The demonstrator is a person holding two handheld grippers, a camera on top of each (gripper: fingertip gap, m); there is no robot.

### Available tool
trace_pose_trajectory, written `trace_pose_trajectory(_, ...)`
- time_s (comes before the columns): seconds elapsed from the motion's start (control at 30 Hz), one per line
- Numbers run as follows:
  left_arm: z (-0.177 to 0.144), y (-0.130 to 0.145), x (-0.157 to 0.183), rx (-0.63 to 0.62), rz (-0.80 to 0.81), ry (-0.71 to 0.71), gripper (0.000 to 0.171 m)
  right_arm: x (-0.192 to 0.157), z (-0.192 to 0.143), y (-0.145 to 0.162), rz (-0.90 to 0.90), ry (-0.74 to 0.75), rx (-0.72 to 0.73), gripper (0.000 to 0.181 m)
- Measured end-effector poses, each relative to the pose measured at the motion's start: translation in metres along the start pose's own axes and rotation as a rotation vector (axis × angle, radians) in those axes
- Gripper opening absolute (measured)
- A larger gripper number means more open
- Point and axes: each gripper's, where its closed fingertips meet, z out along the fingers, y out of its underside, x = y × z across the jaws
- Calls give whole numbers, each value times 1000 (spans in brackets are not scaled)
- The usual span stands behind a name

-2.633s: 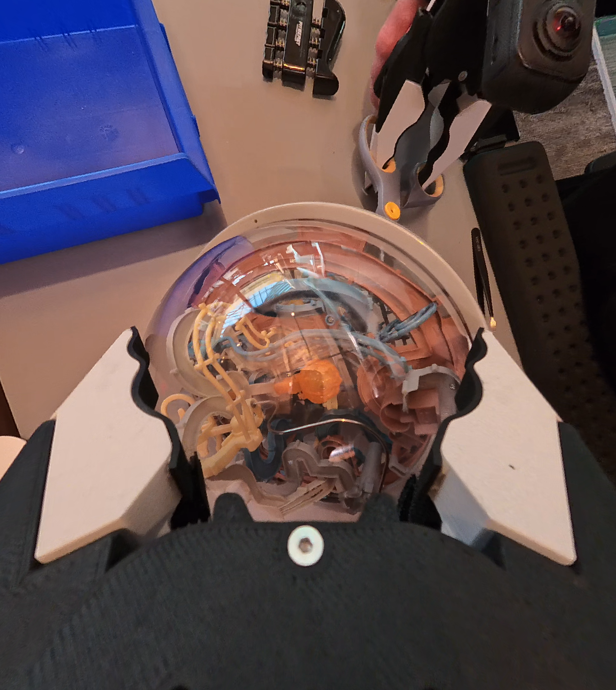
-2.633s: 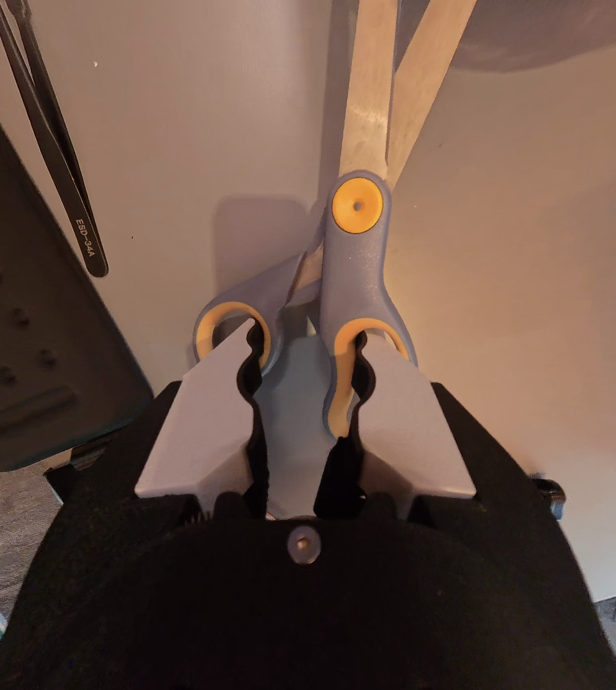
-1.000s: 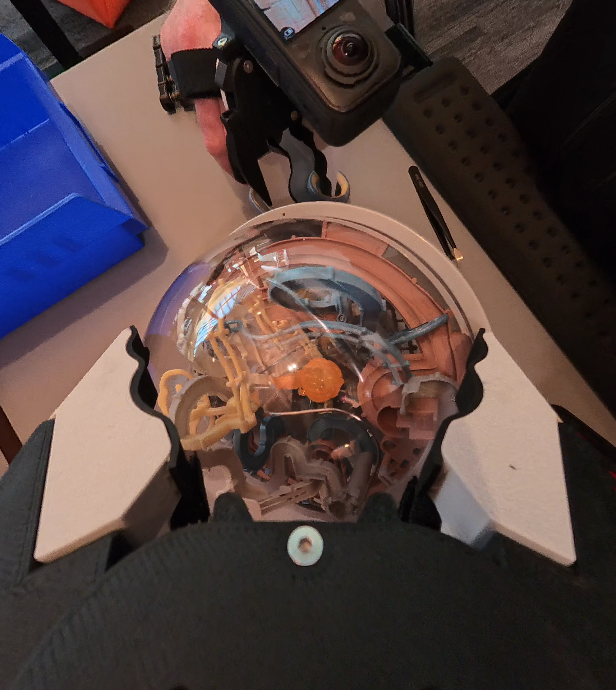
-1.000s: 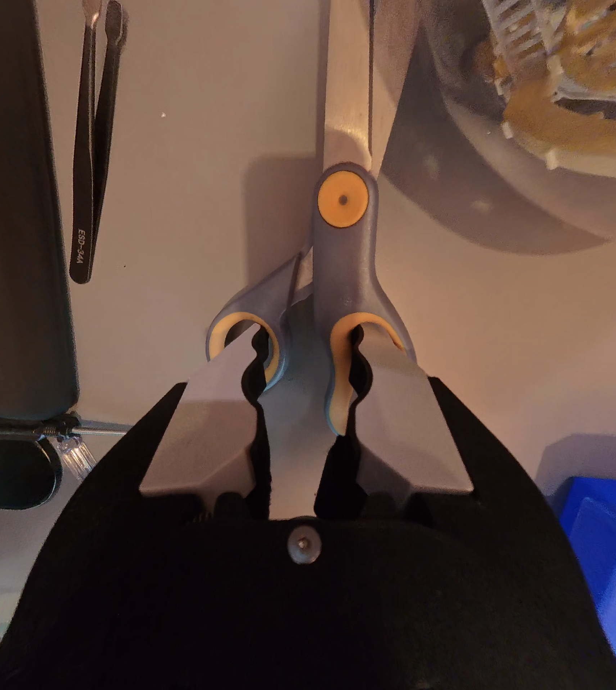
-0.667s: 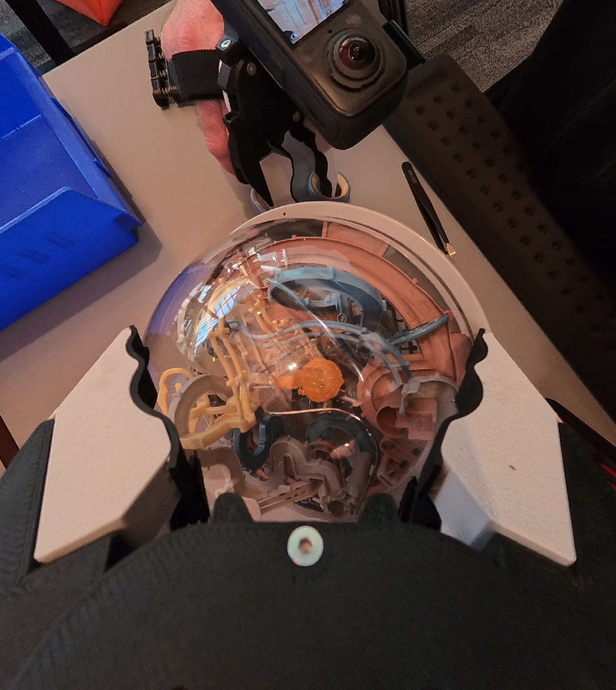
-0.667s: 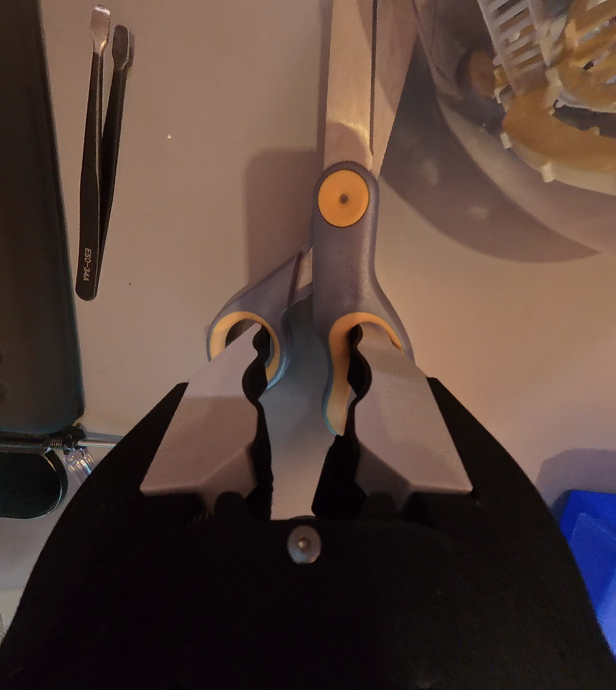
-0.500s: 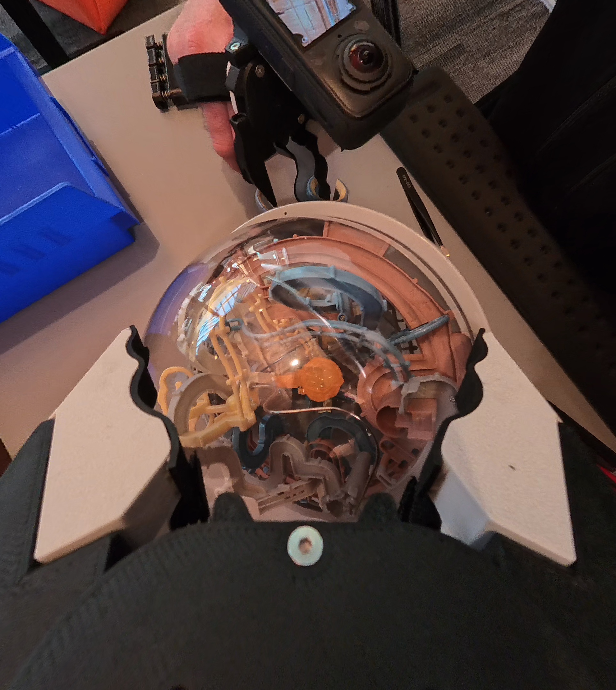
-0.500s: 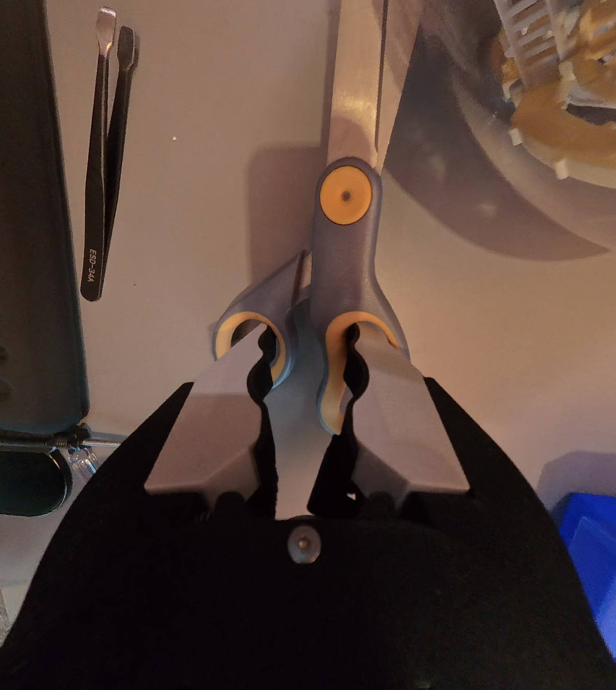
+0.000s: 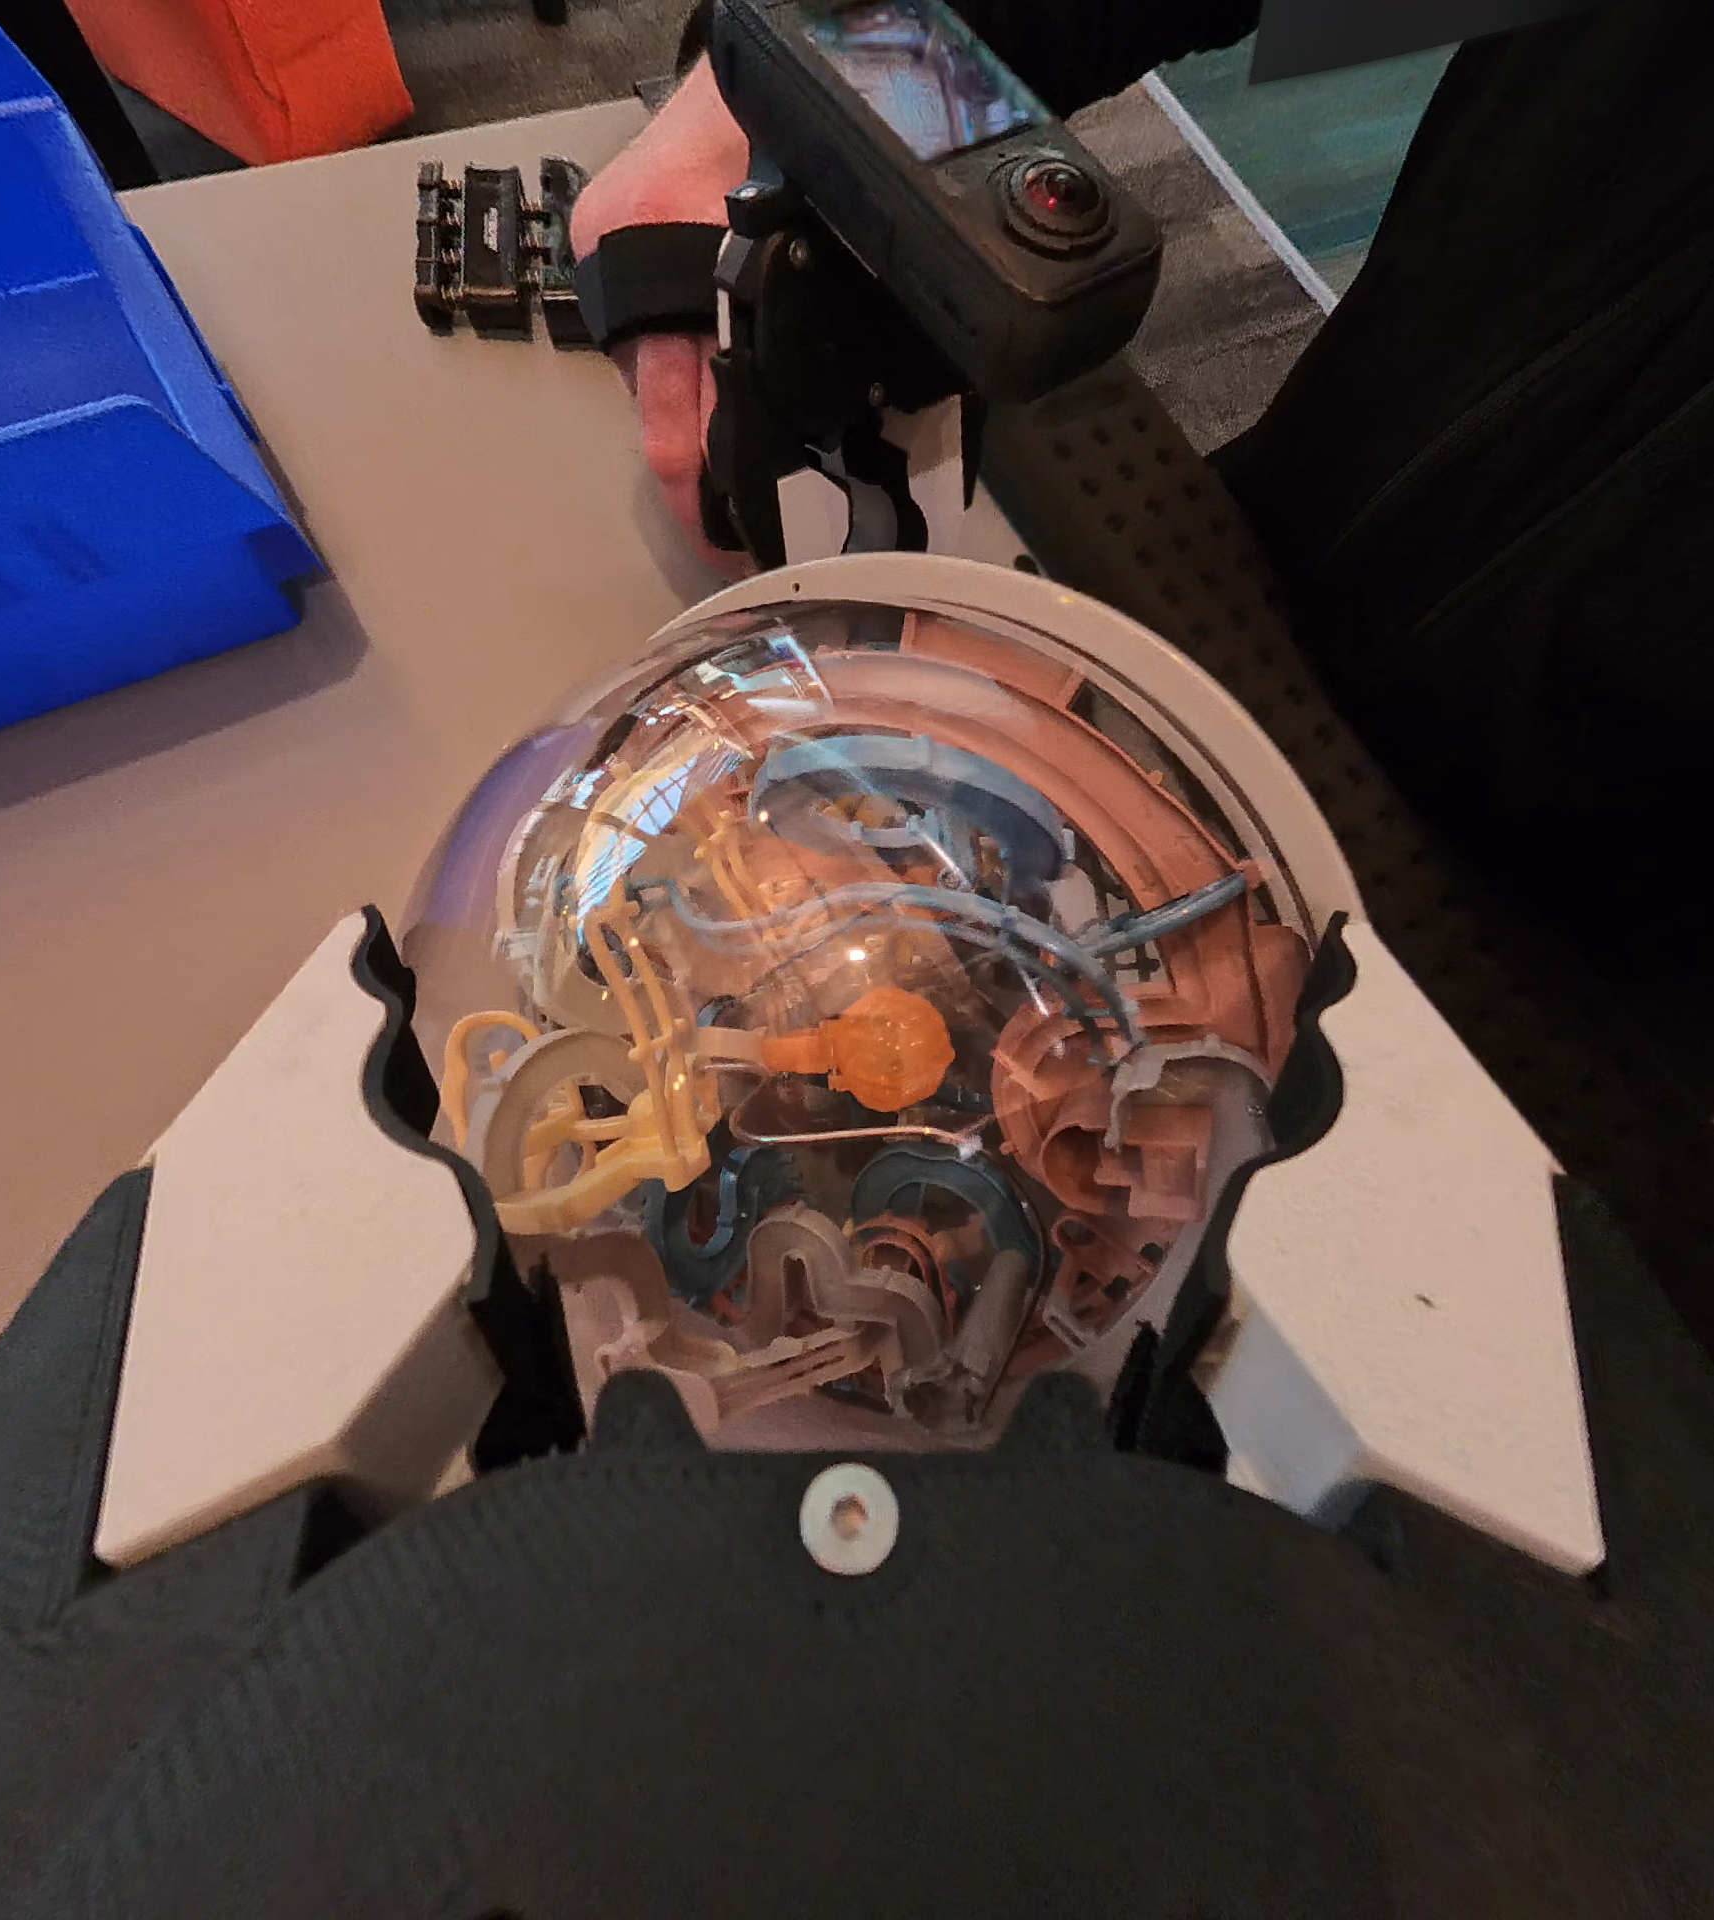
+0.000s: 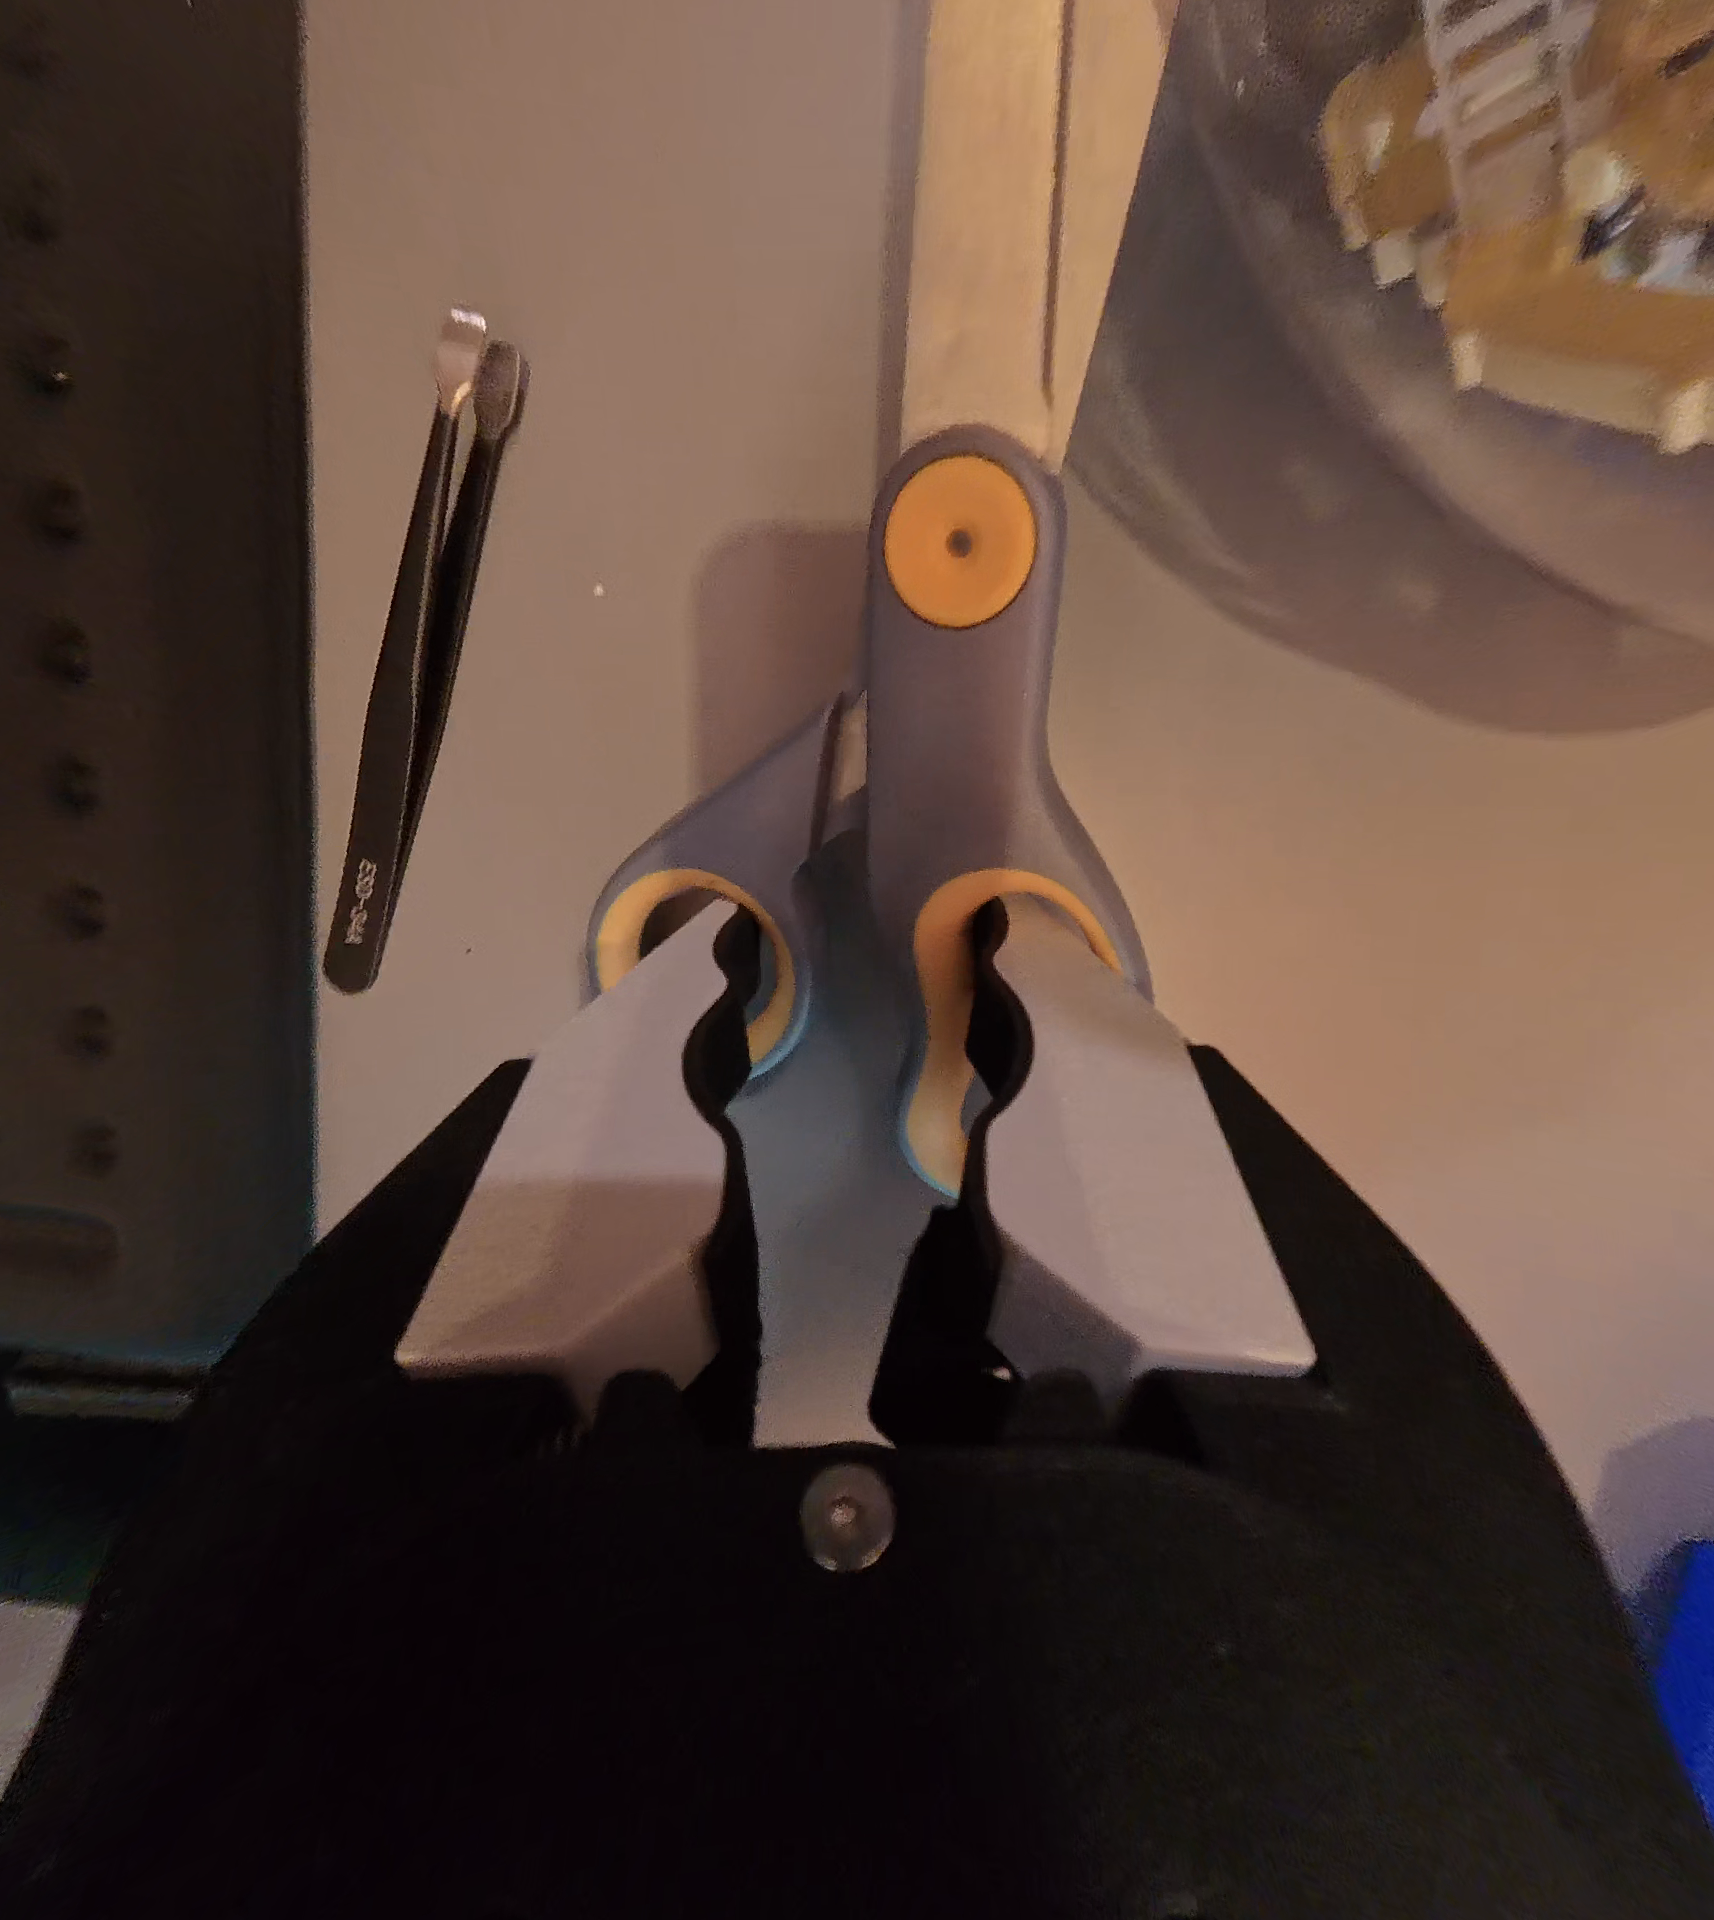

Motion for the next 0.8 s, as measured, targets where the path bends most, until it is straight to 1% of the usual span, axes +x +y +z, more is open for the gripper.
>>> trace_pose_trajectory(0.07, -4, 3, 3, 33, -15, -27, 159, -4, 3, -5, 13, 0, 26, 43)
trace_pose_trajectory(0.13, -9, 7, 6, 74, -18, -67, 159, -5, 4, -9, 34, 10, 49, 44)
trace_pose_trajectory(0.2, -10, 9, 15, 96, -19, -75, 159, -9, 7, -13, 29, 7, 61, 47)
trace_pose_trajectory(0.27, -8, 10, 24, 84, -14, -82, 159, -14, 9, -19, 10, -4, 61, 47)
trace_pose_trajectory(0.37, -7, 12, 32, 32, 25, -152, 159, -16, 10, -21, 7, -10, 49, 48)
trace_pose_trajectory(0.47, -5, 14, 42, -7, 68, -205, 159, -18, 10, -20, -16, -14, 17, 45)
trace_pose_trajectory(0.6, -1, 15, 54, -36, 113, -265, 159, -15, 11, -18, -94, -25, -82, 47)
trace_pose_trajectory(0.67, -4, 17, 56, -14, 97, -289, 159, -12, 11, -19, -111, -27, -110, 49)
trace_pose_trajectory(0.73, -9, 20, 55, 28, 66, -315, 159, -8, 12, -20, -123, -34, -107, 49)
trace_pose_trajectory(0.8, -12, 22, 57, 49, 67, -331, 159, -4, 12, -21, -144, -39, -125, 51)
